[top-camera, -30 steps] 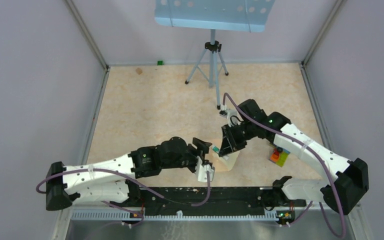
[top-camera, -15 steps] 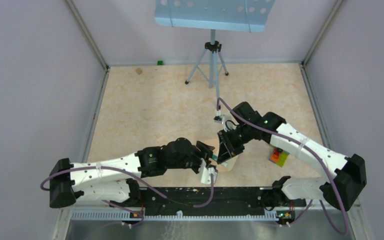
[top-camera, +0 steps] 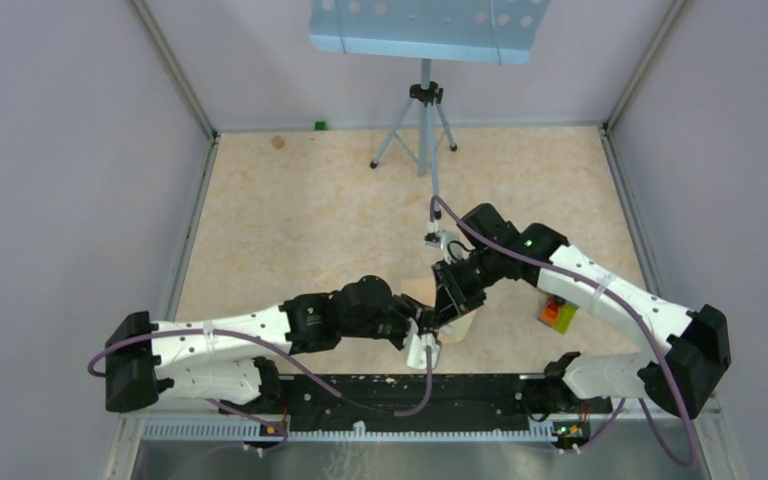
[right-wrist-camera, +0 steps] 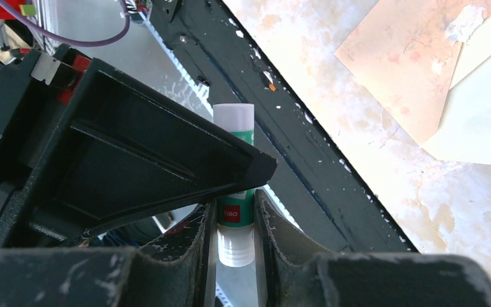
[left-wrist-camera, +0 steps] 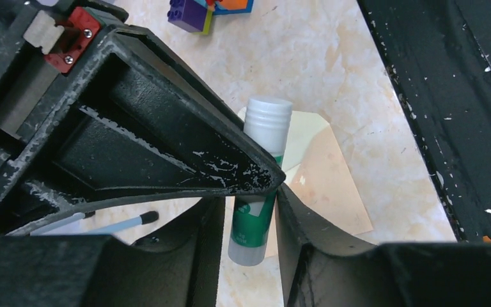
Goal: Place the letter into the envelope and seal it
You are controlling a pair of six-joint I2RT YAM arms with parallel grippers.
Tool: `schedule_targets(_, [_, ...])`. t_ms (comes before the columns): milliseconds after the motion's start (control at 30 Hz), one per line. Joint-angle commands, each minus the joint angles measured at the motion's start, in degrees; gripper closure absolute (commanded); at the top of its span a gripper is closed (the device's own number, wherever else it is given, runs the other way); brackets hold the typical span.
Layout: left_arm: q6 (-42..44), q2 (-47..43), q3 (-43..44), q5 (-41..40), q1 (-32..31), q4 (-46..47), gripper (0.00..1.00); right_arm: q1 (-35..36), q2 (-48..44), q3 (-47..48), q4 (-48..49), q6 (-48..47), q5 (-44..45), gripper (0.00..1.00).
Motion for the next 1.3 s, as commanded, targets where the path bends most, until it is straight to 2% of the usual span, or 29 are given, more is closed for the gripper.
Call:
schedule_targets(0, [-2.56,0.78,0.04,2.94,-0.37,4.17,0.66,0.64,0.05,1.64,1.49,0.71,-0.89,1.0])
schedule_targets(133, [-3.77,1.39,0.14,2.93,-0.37,4.34,0.88,0.65,0.14,1.42,1.79,1.05,-0.66,1.0])
schedule_targets(167, [-4.96,1.63,0.27,2.26,-0.37,4.66,0.96,0.72,0.07,1.55,1.79,1.3,-0.35,0.95])
schedule_targets(200, [-6.73,2.05,0.6,0.81,-0.37,4.99,1.0,0.66,-0.13,1.72,1.92,1.51,0.29,0.85])
schedule_targets(300, [-16.02,2.34,1.35,-5.32,0.01,5.91,1.0,0.69,-1.71,2.7,1.79,2.14,4.65,0.52])
schedule_targets(367, [-20.28,1.37,0.05,-6.33,0.99,8.95,1.0,0.64,-3.27,3.54,1.49,2.87,8.95,0.41])
schedule_targets(433, [-25.92,-0.25,-1.67,-5.68,2.79,11.42,1.0,0.64,-5.33,4.0,2.08,4.16,13.01,0.35])
schedule_targets(600, [-37.42,-2.91,-3.68,0.04,8.69,15.05,1.0,0.55,-8.93,3.55,5.88,7.5,16.59,0.34])
schedule_targets(700, [-42.12,-3.12,-4.23,0.51,9.92,17.42,1.0,0.55,-8.91,3.0,9.08,9.23,17.27,0.39])
schedule_targets(867, [-45.97,-3.21,-5.27,0.57,10.19,20.29,1.0,0.55,-7.1,3.88,11.73,10.47,19.95,0.51])
schedule_targets(1033, [-48.21,-3.22,-5.68,0.33,10.53,20.65,1.0,0.56,-5.88,5.89,12.18,10.63,22.05,0.55])
schedule_targets(1200, [-48.84,-3.43,-6.61,0.06,10.7,22.34,1.0,0.55,-4.68,6.13,12.92,10.94,20.93,0.63])
schedule_targets(1267, [-49.63,-3.44,-6.79,-0.26,10.94,22.45,1.0,0.6,-4.57,6.04,12.66,10.93,20.81,0.63])
